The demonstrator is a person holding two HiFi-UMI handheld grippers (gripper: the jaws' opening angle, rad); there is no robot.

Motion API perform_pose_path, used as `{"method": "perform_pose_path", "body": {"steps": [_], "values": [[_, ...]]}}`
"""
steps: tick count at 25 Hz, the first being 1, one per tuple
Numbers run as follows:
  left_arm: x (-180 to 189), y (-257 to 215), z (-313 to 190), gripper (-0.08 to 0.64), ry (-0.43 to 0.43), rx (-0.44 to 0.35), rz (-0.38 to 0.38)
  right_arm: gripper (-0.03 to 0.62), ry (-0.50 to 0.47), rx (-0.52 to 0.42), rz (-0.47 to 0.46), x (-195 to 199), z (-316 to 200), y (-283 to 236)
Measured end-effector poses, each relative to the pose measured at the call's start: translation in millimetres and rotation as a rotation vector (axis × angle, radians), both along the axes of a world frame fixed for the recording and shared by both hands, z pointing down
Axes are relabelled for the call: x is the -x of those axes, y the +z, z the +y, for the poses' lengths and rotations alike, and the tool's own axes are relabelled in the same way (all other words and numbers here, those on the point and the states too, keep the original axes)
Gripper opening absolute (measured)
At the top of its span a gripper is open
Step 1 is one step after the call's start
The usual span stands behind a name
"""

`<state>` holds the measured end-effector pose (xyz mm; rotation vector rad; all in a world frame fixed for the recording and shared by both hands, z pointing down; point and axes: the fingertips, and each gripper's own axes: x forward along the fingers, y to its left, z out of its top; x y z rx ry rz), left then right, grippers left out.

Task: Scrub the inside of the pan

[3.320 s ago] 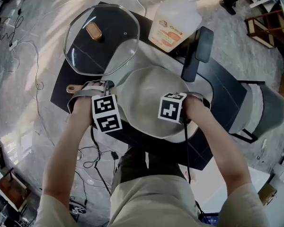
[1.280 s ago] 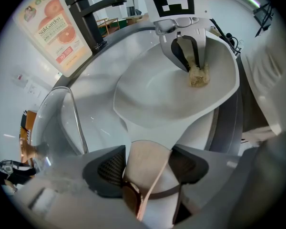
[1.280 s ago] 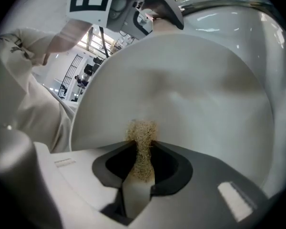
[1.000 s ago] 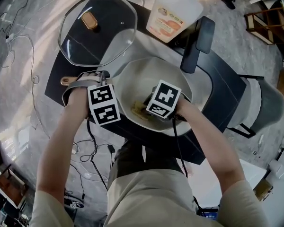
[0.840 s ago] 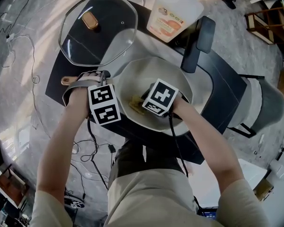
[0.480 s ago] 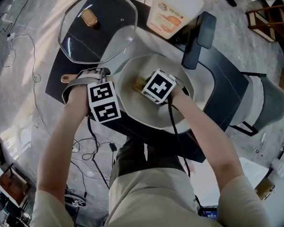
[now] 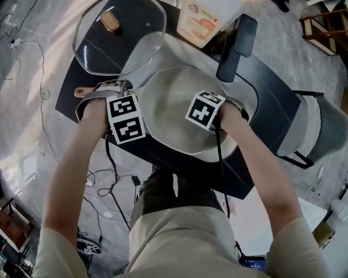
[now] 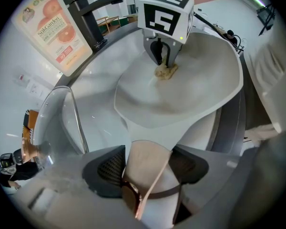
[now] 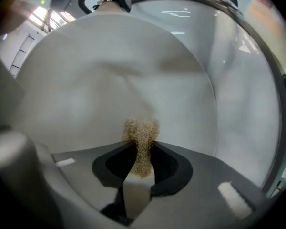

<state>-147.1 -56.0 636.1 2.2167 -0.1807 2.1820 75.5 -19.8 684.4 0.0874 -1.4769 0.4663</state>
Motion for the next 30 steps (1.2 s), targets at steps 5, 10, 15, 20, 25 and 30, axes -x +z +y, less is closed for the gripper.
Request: {"method": "perform_pose_path", "body": {"steps": [5, 10, 15, 20, 25, 30], "values": [[0, -1, -2, 0.293, -0.015, -0.071, 0.005, 0.100, -0.043, 0.178, -0.028, 2, 37, -31], [1, -17, 4, 0.296, -0.051, -0.125, 0.076, 0.100, -0.094, 0.222, -0.166, 39, 65, -62], [-5, -57, 24, 0.296, -0.194, -0.132, 0.241, 0.100, 0.014, 0.168, -0.325, 69, 62, -86], [-7, -110, 33, 0.293, -0.359, -0.192, 0.400, 0.100, 0.176, 0.057, -0.505, 90, 48, -130], [-16, -164, 26, 0.281, -0.428, -0.318, 0.499, 0.101, 0.354, -0.055, -0.693, 95, 29, -191], [-25, -223, 16, 0.178, -0.500, -0.432, 0.625, 0.101, 0.443, -0.205, -0.845, 96, 14, -259]]}}
